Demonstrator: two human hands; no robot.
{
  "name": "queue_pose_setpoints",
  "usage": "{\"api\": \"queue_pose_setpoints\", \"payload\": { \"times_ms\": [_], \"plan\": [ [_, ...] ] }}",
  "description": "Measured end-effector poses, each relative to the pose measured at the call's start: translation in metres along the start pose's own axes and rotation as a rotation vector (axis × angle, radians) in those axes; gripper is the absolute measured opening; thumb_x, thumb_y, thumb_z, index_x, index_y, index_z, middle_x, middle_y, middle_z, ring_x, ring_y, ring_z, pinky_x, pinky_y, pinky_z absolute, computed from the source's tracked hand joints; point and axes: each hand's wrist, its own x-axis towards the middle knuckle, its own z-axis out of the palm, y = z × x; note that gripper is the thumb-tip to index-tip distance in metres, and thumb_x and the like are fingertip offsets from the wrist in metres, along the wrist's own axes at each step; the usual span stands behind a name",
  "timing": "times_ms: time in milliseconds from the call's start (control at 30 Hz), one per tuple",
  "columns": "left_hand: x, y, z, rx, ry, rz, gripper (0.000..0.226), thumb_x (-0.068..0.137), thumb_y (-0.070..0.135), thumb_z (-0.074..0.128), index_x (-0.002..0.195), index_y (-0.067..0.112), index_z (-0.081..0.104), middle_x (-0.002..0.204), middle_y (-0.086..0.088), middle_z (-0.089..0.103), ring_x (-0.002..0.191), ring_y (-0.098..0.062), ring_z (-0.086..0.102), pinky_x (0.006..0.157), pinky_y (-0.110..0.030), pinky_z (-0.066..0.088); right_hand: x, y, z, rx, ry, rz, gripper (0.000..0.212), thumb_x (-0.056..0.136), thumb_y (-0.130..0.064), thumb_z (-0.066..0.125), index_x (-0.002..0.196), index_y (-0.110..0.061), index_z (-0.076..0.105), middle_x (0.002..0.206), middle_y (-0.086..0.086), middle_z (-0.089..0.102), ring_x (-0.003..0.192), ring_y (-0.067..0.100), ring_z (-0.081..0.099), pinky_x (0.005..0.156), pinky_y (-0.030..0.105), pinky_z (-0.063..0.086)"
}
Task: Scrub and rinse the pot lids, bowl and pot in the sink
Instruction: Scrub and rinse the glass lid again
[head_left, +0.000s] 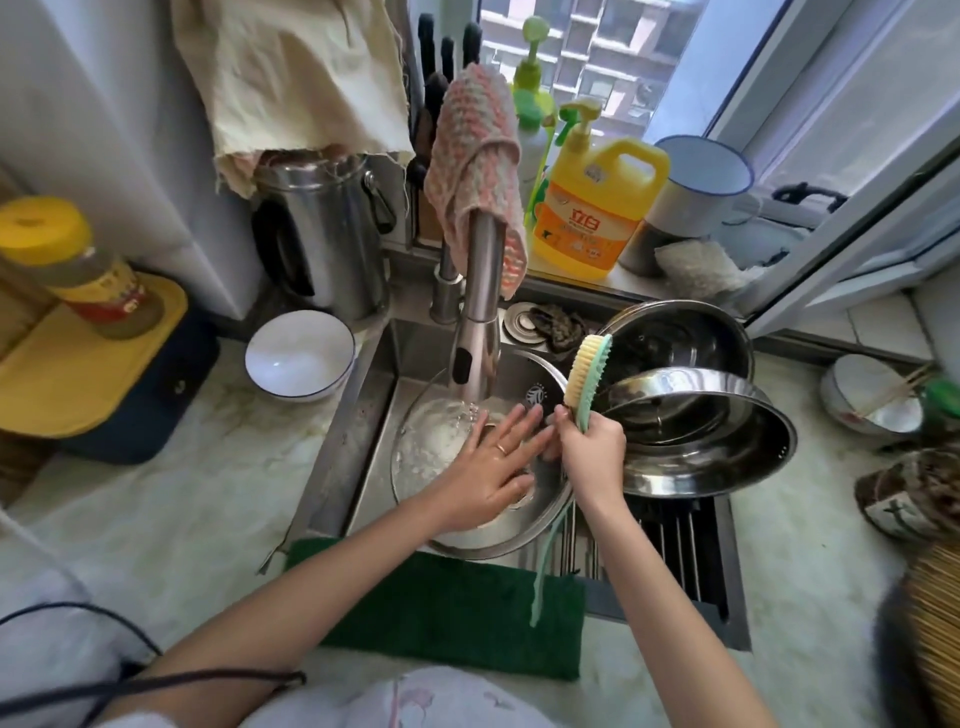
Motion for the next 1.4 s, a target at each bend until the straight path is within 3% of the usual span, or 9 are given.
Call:
{"api": "queue_pose_setpoints", "payload": {
  "times_ms": [233, 367, 500, 600, 733, 867, 1000, 1267, 1400],
  "plan": [
    [-0.014, -0.051, -0.038, 0.126, -0.094, -0.441, 0.069, 0.098, 0.053, 0.01, 0.15, 0.009, 0.019, 0.157, -0.014, 0.017, 0.147, -0.023, 0.003, 0.119, -0.034, -0.006, -0.004, 0.007, 0.0, 0.11, -0.029, 0.079, 0.023, 0.095, -0.018, 0.056, 0.076, -0.011, 0.065, 0.05, 0.012, 0.061, 0.037, 0.0, 0.047, 0.059, 0.027, 0.039],
    [-0.062, -0.023, -0.045, -0.032, -0.316, -0.298, 0.068, 0.098, 0.052, 0.028, 0.15, 0.029, -0.009, 0.154, 0.009, -0.025, 0.14, -0.01, -0.026, 0.117, -0.037, -0.012, 0.0, 0.012, -0.001, 0.155, 0.015, 0.156, 0.024, 0.094, -0.02, 0.055, 0.074, -0.013, 0.066, 0.052, 0.013, 0.063, 0.047, 0.007, 0.052, 0.071, 0.033, 0.044],
    [-0.087, 0.001, -0.052, -0.019, -0.326, -0.172, 0.078, 0.075, 0.07, 0.051, 0.139, 0.029, 0.03, 0.153, 0.019, -0.008, 0.14, -0.005, -0.016, 0.113, -0.028, -0.009, 0.01, 0.012, 0.002, 0.143, 0.004, 0.207, 0.027, 0.093, -0.019, 0.055, 0.068, -0.015, 0.067, 0.05, 0.015, 0.062, 0.054, 0.019, 0.056, 0.072, 0.035, 0.044],
    [-0.084, 0.001, -0.042, 0.079, -0.055, 0.15, 0.033, 0.077, 0.008, 0.072, 0.089, 0.016, 0.043, 0.152, -0.006, 0.032, 0.14, -0.019, 0.029, 0.114, -0.047, 0.028, 0.013, 0.009, 0.008, 0.14, -0.043, 0.229, 0.026, 0.09, -0.015, 0.056, 0.067, -0.012, 0.065, 0.043, 0.012, 0.058, 0.05, 0.021, 0.057, 0.068, 0.033, 0.044],
    [-0.086, 0.005, -0.043, -0.235, 0.226, 0.137, 0.043, 0.067, -0.018, 0.064, 0.097, 0.013, 0.059, 0.127, 0.003, 0.062, 0.116, 0.003, 0.056, 0.094, -0.023, 0.05, 0.012, -0.014, -0.002, 0.225, -0.22, 0.284, 0.031, 0.096, -0.025, 0.05, 0.077, -0.003, 0.061, 0.049, 0.008, 0.058, 0.033, 0.009, 0.046, 0.041, 0.019, 0.035],
    [-0.075, 0.008, -0.055, -0.658, 0.371, -0.272, 0.018, 0.081, 0.021, 0.066, 0.098, 0.018, 0.065, 0.081, -0.001, 0.067, 0.068, -0.007, 0.061, 0.063, -0.027, 0.051, 0.016, -0.025, -0.014, 0.299, -0.316, 0.329, 0.033, 0.098, -0.035, 0.045, 0.094, -0.007, 0.061, 0.06, -0.002, 0.049, 0.031, 0.001, 0.028, 0.031, 0.015, 0.019],
    [-0.055, -0.001, -0.071, -1.018, 0.343, -0.534, 0.025, 0.08, 0.0, 0.069, 0.098, 0.014, 0.061, 0.109, -0.01, 0.071, 0.099, -0.023, 0.068, 0.084, -0.041, 0.056, 0.012, -0.013, -0.012, 0.204, -0.315, 0.295, 0.017, 0.096, -0.026, 0.051, 0.09, -0.011, 0.055, 0.066, 0.0, 0.041, 0.032, 0.0, 0.028, 0.031, 0.015, 0.02],
    [-0.057, -0.025, -0.08, -1.806, 0.43, -0.875, 0.021, 0.091, -0.007, 0.042, 0.101, -0.01, 0.06, 0.108, -0.019, 0.067, 0.083, -0.019, 0.072, 0.06, -0.031, 0.059, 0.002, 0.012, -0.02, 0.003, -0.347, 0.092, 0.042, 0.1, -0.024, 0.044, 0.141, -0.018, 0.038, 0.078, -0.007, 0.048, 0.054, 0.001, 0.042, 0.042, 0.011, 0.033],
    [-0.061, -0.024, -0.086, -1.862, 0.367, -0.809, 0.023, 0.046, 0.006, 0.09, 0.061, 0.002, 0.073, 0.096, -0.018, 0.072, 0.088, -0.023, 0.072, 0.066, -0.036, 0.06, -0.002, 0.008, -0.006, -0.142, -0.356, -0.175, 0.045, 0.095, -0.026, 0.054, 0.14, -0.029, 0.044, 0.103, -0.005, 0.06, 0.079, 0.002, 0.055, 0.063, 0.014, 0.043]
  ]
}}
